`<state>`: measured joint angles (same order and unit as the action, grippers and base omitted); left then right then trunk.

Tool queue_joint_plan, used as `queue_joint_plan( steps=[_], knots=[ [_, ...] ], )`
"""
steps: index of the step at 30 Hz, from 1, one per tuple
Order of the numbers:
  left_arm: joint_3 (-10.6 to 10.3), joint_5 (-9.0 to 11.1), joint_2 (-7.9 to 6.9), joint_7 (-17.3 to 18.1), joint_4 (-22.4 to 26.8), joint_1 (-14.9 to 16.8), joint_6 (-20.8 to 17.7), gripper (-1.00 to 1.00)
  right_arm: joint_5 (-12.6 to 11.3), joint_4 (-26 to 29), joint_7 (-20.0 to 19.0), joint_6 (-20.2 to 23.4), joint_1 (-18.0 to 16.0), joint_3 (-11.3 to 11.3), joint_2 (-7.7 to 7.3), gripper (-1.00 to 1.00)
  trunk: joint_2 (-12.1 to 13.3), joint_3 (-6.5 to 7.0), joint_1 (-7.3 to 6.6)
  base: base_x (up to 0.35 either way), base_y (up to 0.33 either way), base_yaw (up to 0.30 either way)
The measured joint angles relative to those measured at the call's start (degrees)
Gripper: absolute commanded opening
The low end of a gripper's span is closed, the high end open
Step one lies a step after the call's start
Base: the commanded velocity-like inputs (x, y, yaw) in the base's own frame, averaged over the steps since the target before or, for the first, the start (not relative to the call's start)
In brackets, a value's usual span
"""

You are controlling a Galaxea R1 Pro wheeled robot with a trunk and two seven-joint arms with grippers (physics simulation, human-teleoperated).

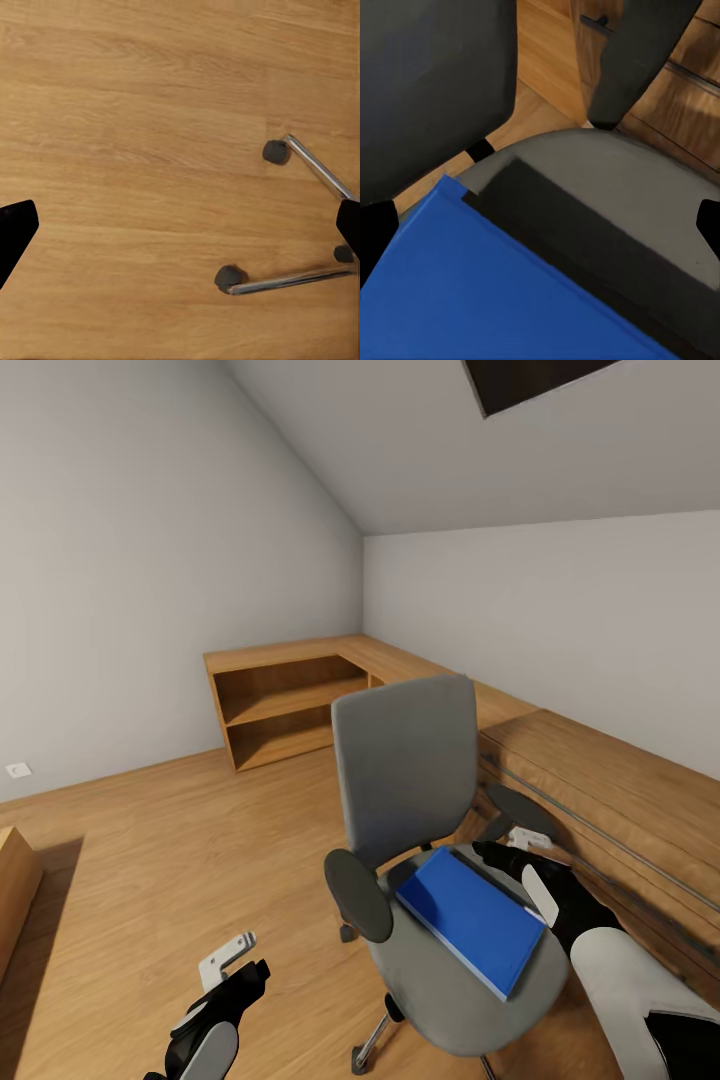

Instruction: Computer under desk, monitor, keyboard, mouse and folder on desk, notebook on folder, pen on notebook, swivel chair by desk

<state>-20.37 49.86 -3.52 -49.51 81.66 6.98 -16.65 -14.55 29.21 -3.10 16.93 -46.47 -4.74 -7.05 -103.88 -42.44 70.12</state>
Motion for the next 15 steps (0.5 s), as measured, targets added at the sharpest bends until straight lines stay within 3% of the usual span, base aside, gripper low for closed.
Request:
queue_joint_plan(
  steps=[15],
  knots=[
    [0.1,-0.1,0.03,0.0,0.2,0.0,-0.1,1.0,0.0,0.0,0.0,0.0,0.0,0.0,0.0,1.0,0.0,0.0,0.02,0.03,0.0,0.0]
  ],
)
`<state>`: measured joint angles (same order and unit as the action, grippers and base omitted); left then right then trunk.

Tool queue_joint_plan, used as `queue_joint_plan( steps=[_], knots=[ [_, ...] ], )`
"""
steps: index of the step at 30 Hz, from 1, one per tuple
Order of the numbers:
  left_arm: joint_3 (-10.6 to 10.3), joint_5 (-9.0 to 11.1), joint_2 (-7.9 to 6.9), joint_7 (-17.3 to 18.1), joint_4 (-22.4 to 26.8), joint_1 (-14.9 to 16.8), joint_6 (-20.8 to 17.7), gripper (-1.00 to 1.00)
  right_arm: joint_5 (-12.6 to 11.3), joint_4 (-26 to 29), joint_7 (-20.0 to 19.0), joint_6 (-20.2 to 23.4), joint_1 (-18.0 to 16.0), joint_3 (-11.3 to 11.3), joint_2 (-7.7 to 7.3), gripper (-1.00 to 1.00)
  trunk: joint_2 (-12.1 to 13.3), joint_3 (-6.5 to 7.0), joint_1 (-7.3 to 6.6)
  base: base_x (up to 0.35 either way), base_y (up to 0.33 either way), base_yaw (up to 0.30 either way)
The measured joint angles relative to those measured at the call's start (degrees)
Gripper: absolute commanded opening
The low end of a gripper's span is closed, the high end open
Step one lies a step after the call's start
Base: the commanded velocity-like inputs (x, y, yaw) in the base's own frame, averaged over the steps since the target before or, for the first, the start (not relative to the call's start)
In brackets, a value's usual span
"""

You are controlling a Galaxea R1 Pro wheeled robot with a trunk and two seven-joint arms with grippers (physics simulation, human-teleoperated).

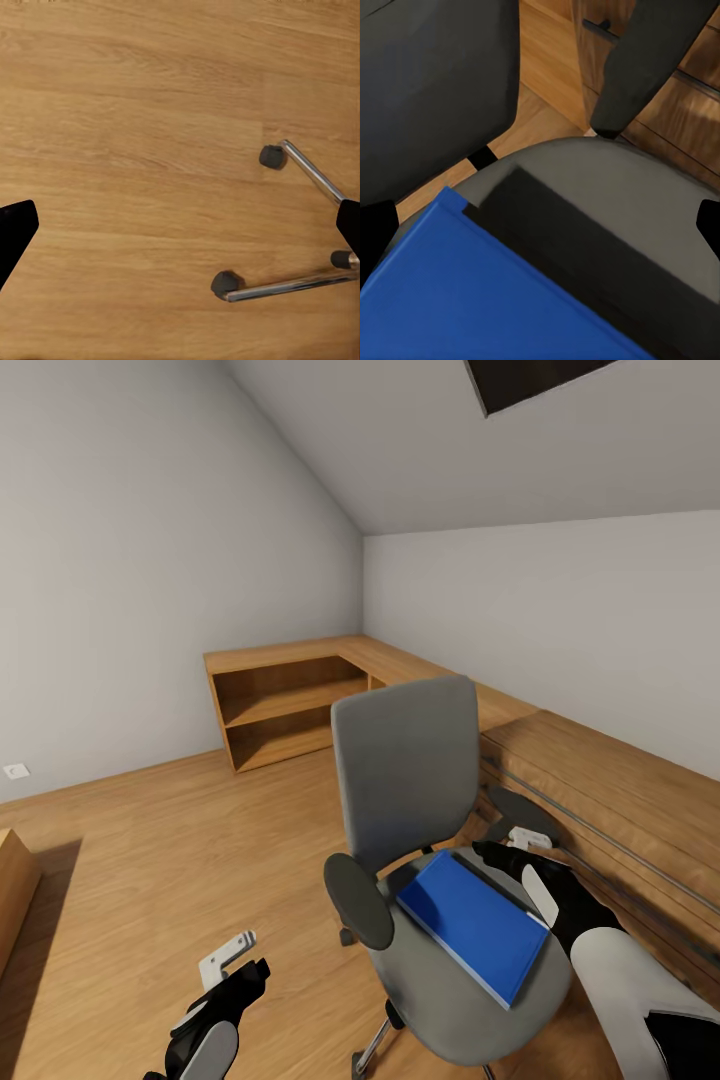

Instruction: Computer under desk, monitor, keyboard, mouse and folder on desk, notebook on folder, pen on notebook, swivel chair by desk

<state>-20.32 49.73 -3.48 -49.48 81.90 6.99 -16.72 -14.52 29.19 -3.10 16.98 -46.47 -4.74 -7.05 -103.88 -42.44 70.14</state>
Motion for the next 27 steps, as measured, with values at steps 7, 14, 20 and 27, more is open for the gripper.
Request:
queue_joint_plan(
  steps=[7,14,20,27],
  knots=[
    [0.2,0.0,0.02,-0.1,0.3,0.0,0.1,1.0,0.0,0.0,0.0,0.0,0.0,0.0,0.0,1.0,0.0,0.0,0.0,0.001,0.0,0.0],
    [0.2,0.0,0.02,-0.1,0.3,0.0,0.1,1.0,0.0,-0.1,0.0,0.0,0.0,0.0,0.01,1.0,0.0,0.0,0.0,0.0,0.0,0.0],
    [0.3,0.0,0.02,-0.2,0.3,0.0,0.1,1.0,0.0,-0.1,0.0,0.0,0.0,0.0,0.0,1.0,0.0,0.0,0.0,0.0,0.0,0.0],
    [0.3,0.0,0.02,-0.3,0.4,0.0,1.1,1.0,0.0,-0.1,0.0,0.0,0.0,0.0,0.0,1.0,-2.0,-0.89,1.09,0.0,0.0,0.0]
  ],
)
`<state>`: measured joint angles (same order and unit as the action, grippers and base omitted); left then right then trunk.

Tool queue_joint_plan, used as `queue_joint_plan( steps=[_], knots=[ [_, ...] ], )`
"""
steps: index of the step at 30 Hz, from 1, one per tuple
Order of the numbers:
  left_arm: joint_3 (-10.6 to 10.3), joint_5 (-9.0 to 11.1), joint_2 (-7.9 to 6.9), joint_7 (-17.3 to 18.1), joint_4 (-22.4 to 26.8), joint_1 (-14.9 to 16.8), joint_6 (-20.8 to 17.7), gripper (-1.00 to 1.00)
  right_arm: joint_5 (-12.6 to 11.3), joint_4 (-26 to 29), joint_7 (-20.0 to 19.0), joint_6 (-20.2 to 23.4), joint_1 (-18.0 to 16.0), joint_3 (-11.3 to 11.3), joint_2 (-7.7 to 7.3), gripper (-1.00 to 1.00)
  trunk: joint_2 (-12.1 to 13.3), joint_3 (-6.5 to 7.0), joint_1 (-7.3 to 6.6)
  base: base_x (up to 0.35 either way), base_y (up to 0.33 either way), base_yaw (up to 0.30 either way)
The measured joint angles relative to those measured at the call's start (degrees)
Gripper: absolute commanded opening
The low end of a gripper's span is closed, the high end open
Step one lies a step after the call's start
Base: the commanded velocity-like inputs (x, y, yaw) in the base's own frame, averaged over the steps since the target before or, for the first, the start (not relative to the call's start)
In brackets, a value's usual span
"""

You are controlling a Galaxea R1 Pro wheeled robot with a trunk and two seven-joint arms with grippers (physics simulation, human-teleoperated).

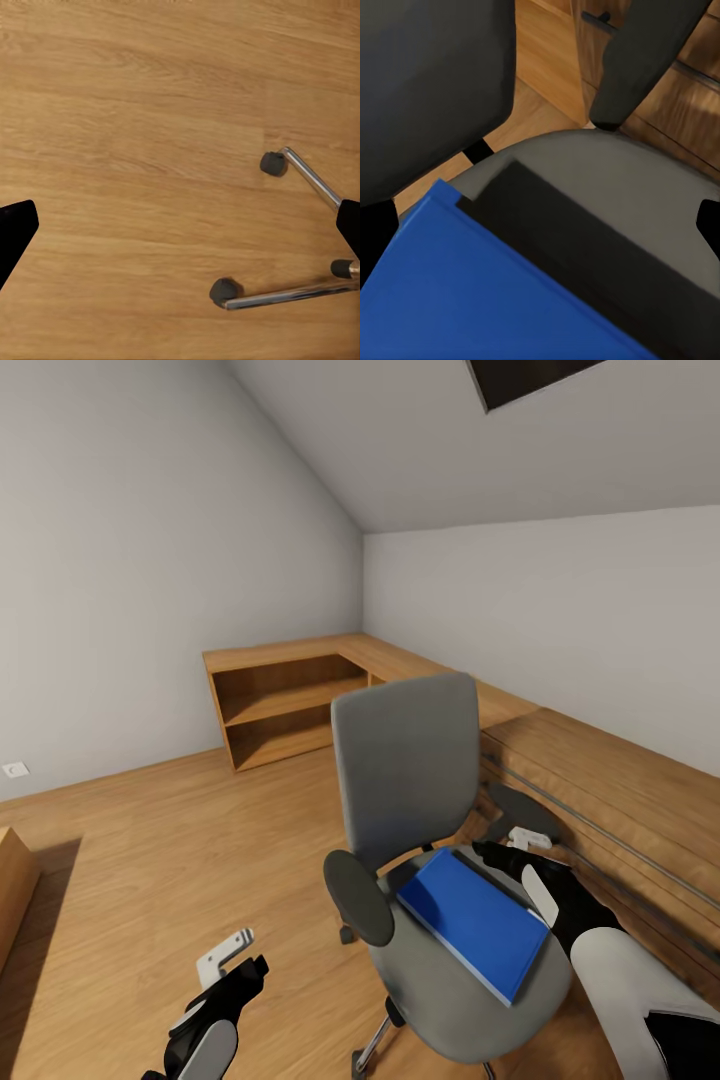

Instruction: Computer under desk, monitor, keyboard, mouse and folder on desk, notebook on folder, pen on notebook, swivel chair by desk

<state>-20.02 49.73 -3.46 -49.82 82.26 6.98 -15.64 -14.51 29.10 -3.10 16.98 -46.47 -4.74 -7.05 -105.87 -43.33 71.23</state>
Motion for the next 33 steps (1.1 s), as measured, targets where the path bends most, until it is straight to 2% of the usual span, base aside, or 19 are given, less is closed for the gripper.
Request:
queue_joint_plan(
  steps=[33],
  knots=[
    [-0.2,0.0,0.0,0.0,0.0,0.0,1.2,1.0,0.1,0.0,0.0,0.0,0.0,0.0,0.0,1.0,-13.2,-5.92,7.25,0.0,0.0,0.0]
  ],
)
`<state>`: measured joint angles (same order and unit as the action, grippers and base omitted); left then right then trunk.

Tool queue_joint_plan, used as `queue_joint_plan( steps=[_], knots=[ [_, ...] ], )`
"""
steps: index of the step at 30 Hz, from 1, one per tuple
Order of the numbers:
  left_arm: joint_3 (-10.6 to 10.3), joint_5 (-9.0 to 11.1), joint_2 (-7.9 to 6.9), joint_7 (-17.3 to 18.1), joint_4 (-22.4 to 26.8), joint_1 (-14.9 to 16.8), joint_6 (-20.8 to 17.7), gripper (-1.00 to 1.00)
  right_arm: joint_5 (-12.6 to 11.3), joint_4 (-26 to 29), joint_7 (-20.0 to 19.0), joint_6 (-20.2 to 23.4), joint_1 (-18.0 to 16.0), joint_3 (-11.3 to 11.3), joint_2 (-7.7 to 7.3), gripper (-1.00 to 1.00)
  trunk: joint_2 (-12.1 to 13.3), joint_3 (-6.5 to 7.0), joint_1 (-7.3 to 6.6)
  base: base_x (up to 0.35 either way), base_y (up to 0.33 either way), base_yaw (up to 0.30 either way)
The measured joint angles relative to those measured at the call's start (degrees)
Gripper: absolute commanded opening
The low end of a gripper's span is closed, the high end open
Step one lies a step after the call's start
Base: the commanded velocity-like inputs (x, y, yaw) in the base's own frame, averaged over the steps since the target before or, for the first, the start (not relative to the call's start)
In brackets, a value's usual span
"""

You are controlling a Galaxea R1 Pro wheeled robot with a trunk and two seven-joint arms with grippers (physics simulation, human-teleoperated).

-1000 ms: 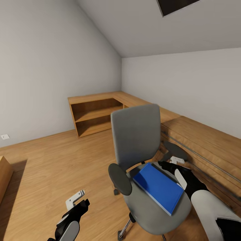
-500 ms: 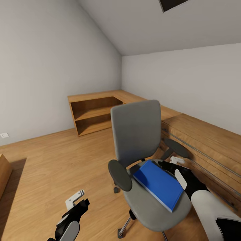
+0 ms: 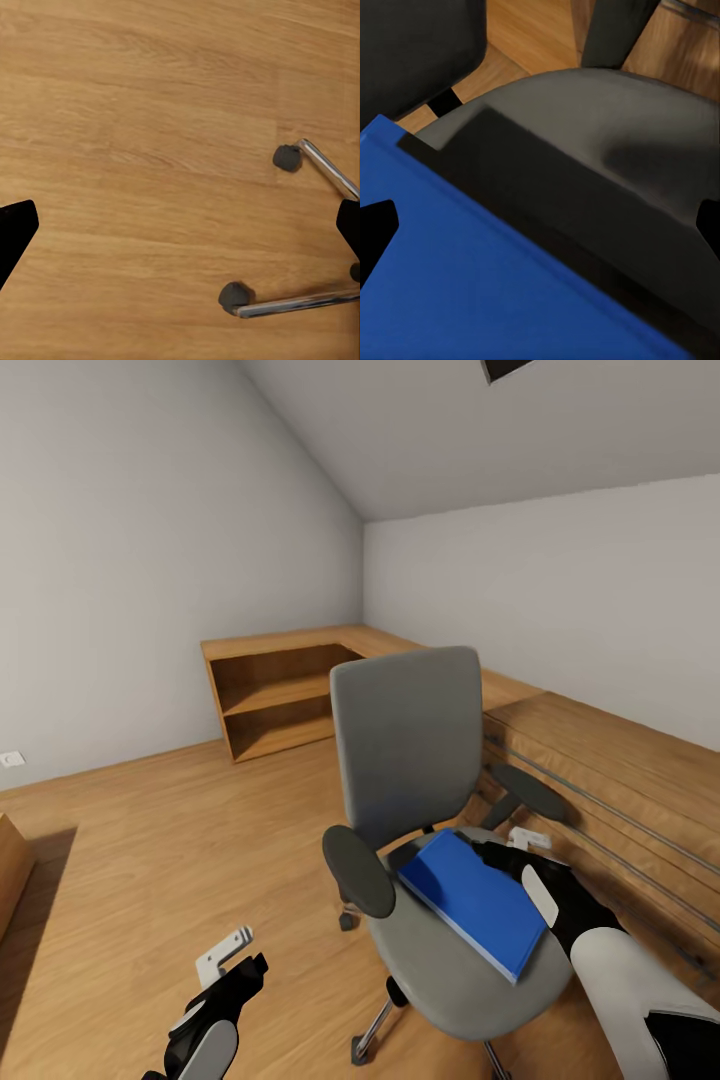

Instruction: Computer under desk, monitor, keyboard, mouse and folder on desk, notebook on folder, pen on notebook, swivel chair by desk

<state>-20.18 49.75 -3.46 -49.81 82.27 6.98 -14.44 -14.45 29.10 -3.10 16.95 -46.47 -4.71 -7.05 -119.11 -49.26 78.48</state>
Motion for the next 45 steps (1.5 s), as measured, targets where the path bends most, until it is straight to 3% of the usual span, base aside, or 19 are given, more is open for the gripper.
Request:
queue_joint_plan(
  steps=[4,15,24,33,39,45],
  knots=[
    [0.0,0.0,0.0,0.0,0.0,0.0,0.0,1.0,0.0,0.0,0.0,0.0,0.0,0.0,0.04,1.0,-1.6,-0.72,0.88,0.0,0.0,0.0],
    [0.0,0.0,0.0,0.0,0.0,0.0,0.0,1.0,1.0,0.0,0.0,0.0,0.0,0.0,0.06,1.0,-1.6,-0.72,0.89,0.0,0.0,0.0],
    [-0.1,0.0,0.0,0.1,0.0,0.0,0.0,1.0,1.5,0.0,0.0,0.0,0.0,0.0,0.09,1.0,-5.2,-2.33,2.86,0.0,0.0,0.0],
    [-0.1,0.0,0.0,0.1,0.0,0.0,0.0,1.0,1.5,0.0,0.0,0.0,0.0,0.0,0.09,1.0,-5.2,-2.34,2.86,0.0,0.0,0.0],
    [-0.2,0.0,0.0,0.1,0.0,0.0,0.0,1.0,1.6,1.1,0.0,0.0,0.0,-0.1,0.08,1.0,-7.6,-3.4,4.17,0.0,0.0,0.0],
    [-0.2,0.0,0.0,0.1,0.0,0.0,-0.1,1.0,1.5,1.1,0.0,0.0,0.0,-0.1,0.09,1.0,-7.6,-3.4,4.17,0.0,0.0,0.0]
  ],
)
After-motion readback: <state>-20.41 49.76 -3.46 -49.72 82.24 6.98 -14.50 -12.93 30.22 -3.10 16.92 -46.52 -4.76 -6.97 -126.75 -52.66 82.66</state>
